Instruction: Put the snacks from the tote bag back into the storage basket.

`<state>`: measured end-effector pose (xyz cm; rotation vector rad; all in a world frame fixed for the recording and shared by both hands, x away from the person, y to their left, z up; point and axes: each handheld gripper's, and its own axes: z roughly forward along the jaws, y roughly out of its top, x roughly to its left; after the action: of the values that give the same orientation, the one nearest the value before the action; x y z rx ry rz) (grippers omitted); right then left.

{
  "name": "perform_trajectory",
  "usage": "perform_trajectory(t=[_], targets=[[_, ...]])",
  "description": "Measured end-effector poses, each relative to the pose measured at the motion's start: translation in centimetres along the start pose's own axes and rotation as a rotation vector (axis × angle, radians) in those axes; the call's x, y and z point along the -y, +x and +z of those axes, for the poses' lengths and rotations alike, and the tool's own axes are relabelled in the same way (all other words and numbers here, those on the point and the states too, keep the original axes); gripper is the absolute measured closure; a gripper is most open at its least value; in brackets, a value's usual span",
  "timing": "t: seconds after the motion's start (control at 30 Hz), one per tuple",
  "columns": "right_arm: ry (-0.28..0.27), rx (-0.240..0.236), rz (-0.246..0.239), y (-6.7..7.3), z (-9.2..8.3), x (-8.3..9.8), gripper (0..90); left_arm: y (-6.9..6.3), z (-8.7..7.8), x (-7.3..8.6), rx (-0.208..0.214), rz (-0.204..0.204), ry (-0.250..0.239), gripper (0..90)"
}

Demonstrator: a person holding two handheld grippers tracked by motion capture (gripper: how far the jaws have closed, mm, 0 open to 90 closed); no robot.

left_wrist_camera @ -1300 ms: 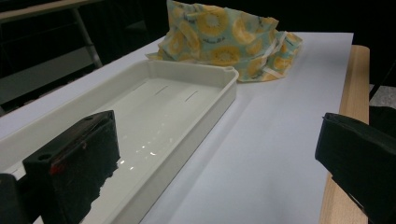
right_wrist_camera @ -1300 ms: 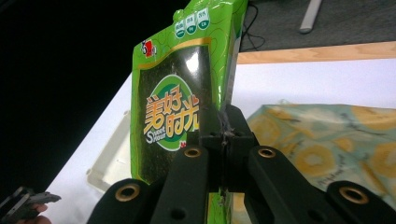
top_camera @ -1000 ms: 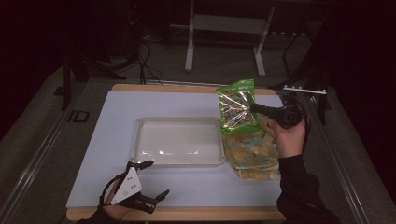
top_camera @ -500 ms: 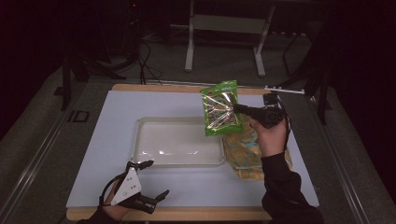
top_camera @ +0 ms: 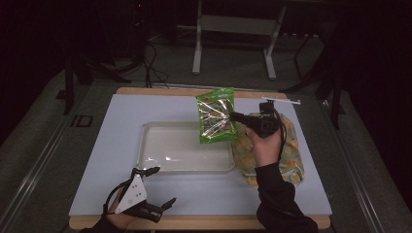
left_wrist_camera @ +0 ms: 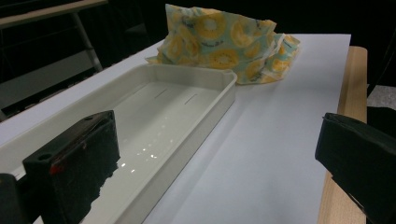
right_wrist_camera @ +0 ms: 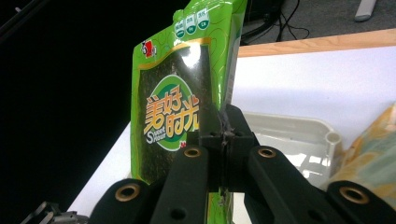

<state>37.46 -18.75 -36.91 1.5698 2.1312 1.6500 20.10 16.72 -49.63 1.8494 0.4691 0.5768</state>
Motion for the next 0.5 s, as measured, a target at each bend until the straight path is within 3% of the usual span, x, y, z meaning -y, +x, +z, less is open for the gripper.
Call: perform_trajectory(t=[0.5], targets=[[0.006, 0.006, 0.063, -0.8, 2.5, 2.3, 89.0, 0.0, 0.0, 0.0, 0.005, 0.002, -0.002, 0.3]])
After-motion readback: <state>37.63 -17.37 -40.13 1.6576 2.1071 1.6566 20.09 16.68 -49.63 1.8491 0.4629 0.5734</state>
